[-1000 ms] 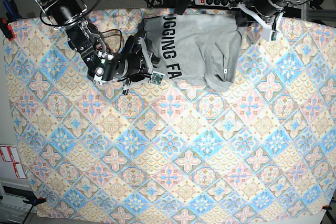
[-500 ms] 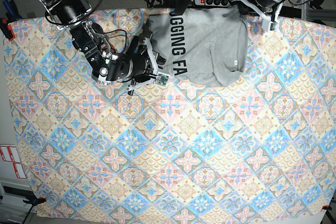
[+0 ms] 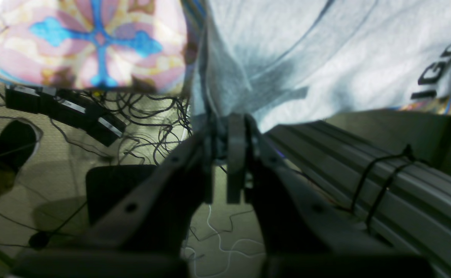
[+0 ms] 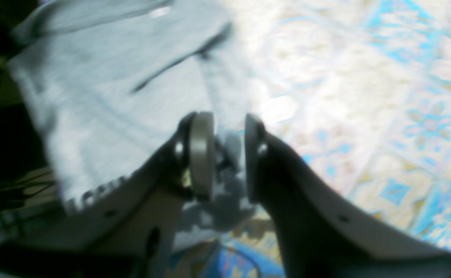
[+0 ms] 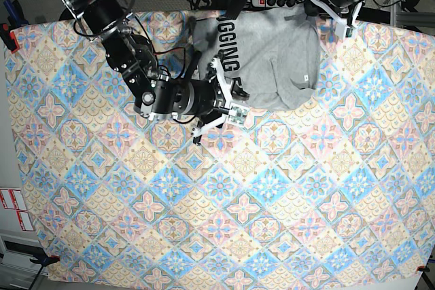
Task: Fold the T-shirt properly
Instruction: 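Reach the right gripper under the folded bundle and grasp its edge, then grasp the bundle with both grippers and lift it off the border, then carry the folded shirt with both grippers and set it down on the cloth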
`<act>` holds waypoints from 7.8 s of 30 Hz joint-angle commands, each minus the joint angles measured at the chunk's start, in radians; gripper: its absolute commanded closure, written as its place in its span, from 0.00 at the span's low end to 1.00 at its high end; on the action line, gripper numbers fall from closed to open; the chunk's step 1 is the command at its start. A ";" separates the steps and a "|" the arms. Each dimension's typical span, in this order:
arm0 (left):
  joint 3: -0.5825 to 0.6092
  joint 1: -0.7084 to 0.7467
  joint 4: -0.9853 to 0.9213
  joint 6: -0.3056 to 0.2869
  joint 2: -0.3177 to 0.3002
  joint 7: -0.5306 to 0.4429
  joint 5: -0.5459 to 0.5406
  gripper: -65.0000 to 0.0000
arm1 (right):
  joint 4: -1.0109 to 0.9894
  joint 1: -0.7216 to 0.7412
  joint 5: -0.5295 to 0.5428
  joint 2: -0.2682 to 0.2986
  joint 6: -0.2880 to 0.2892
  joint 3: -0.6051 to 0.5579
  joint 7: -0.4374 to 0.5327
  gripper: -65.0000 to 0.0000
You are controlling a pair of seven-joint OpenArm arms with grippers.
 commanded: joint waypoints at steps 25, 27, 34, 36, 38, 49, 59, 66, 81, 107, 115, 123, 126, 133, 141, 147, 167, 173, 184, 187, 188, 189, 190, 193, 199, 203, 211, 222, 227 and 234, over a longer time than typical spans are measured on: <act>-0.004 0.008 0.016 0.000 -0.008 -0.005 -0.004 0.63 | -0.380 0.169 0.019 -0.230 0.006 -0.095 0.029 0.68; -0.002 0.008 0.016 0.000 -0.008 -0.005 -0.004 0.63 | -0.416 0.175 0.019 -0.231 0.006 -0.096 0.058 0.68; -0.002 0.008 0.016 0.000 -0.008 -0.005 -0.005 0.64 | -0.474 0.177 0.019 -0.236 0.006 -0.100 0.103 0.68; -0.002 0.008 0.016 0.000 -0.008 -0.006 -0.005 0.64 | -0.477 0.177 0.019 -0.236 0.006 -0.104 0.103 0.68; -0.002 0.005 0.016 0.000 -0.008 -0.008 -0.005 0.64 | -0.477 0.177 0.019 -0.236 0.006 -0.104 0.103 0.68; 0.042 -0.034 0.016 0.000 -0.008 -0.003 -0.005 0.64 | -0.491 0.177 0.019 -0.267 0.006 -0.330 0.101 0.68; 0.034 -0.032 0.016 0.000 -0.008 -0.009 -0.007 0.64 | -0.469 0.177 0.019 -0.285 0.006 -0.442 0.100 0.68; 0.014 0.002 0.027 0.000 -0.012 -0.012 -0.007 0.65 | -0.356 0.174 0.019 -0.250 0.006 -0.279 0.092 0.68; -0.051 -0.101 0.135 -0.001 0.025 -0.003 -0.011 0.71 | -0.340 0.171 0.019 -0.171 0.006 -0.155 0.101 0.68; -0.022 -0.330 0.004 -0.001 0.106 0.169 -0.005 0.72 | -0.330 0.121 0.019 -0.118 0.006 -0.034 0.101 0.68; -0.021 -0.331 -0.002 -0.001 0.108 0.166 0.024 0.72 | -0.330 0.123 0.019 -0.118 0.006 -0.034 0.101 0.68; -0.013 -0.411 -0.094 -0.001 0.167 0.173 0.116 0.72 | -0.331 0.128 0.019 -0.118 0.006 -0.032 0.101 0.68; -0.013 -0.417 -0.117 -0.001 0.169 0.167 0.111 0.72 | -0.331 0.128 0.019 -0.116 0.006 -0.032 0.101 0.68; 0.005 -0.407 -0.017 -0.003 0.160 0.164 0.113 0.91 | -0.334 0.128 0.019 -0.115 0.006 -0.018 0.103 0.68; -0.136 -0.373 -0.008 -0.003 0.144 0.164 0.113 1.00 | -0.336 0.128 0.019 -0.116 0.006 0.006 0.103 0.68; -0.159 -0.345 -0.005 -0.003 0.143 0.172 0.108 1.00 | -0.339 0.128 0.019 -0.116 0.006 -0.001 0.103 0.68; 0.008 -0.304 -0.117 -0.003 0.143 0.164 0.116 1.00 | -0.541 0.129 0.017 -0.122 0.006 -0.087 0.123 0.88; 0.008 -0.302 -0.117 -0.003 0.141 0.164 0.116 1.00 | -0.647 0.166 0.017 -0.113 0.006 -0.080 0.231 0.88; 0.005 -0.285 0.001 -0.003 0.141 0.166 0.113 1.00 | -0.707 0.206 0.016 -0.112 0.006 0.158 0.258 0.88; 0.010 -0.262 0.065 -0.003 0.141 0.173 0.111 1.00 | -0.655 0.201 0.017 -0.095 0.006 0.163 0.256 0.88; 0.010 -0.244 0.082 -0.003 0.141 0.173 0.110 1.00 | -0.624 0.200 0.017 -0.093 0.006 0.163 0.254 0.88; 0.010 -0.229 0.101 -0.003 0.141 0.173 0.110 1.00 | -0.587 0.200 0.017 -0.079 0.006 0.163 0.254 0.88; 0.013 -0.216 0.111 -0.003 0.141 0.173 0.110 1.00 | -0.561 0.200 0.017 -0.063 0.006 0.161 0.253 0.88; 0.057 -0.192 0.110 -0.003 0.141 0.173 0.116 1.00 | -0.500 0.186 0.020 -0.046 0.006 0.154 0.212 0.88; 0.134 -0.218 0.024 -0.003 0.120 0.166 0.119 1.00 | -0.497 0.152 0.019 -0.047 0.006 0.151 0.192 0.88; 0.139 -0.265 -0.037 -0.003 0.126 0.166 0.173 1.00 | -0.512 0.135 0.019 -0.047 0.006 0.151 0.192 0.88; 0.191 -0.446 -0.191 -0.003 0.131 0.164 0.202 1.00 | -0.508 0.111 0.019 -0.029 0.006 0.160 0.193 0.88; 0.387 -0.741 -0.306 0.000 0.132 0.164 0.289 1.00 | -0.330 0.059 0.019 0.033 0.006 0.164 0.199 0.88; 0.393 -0.773 -0.271 0.000 0.131 0.172 0.354 1.00 | -0.311 0.057 0.019 0.033 0.006 0.197 0.199 0.88; 0.390 -0.548 -0.017 0.002 0.054 0.173 0.360 1.00 | -0.333 0.055 0.017 0.033 0.006 0.332 0.192 0.88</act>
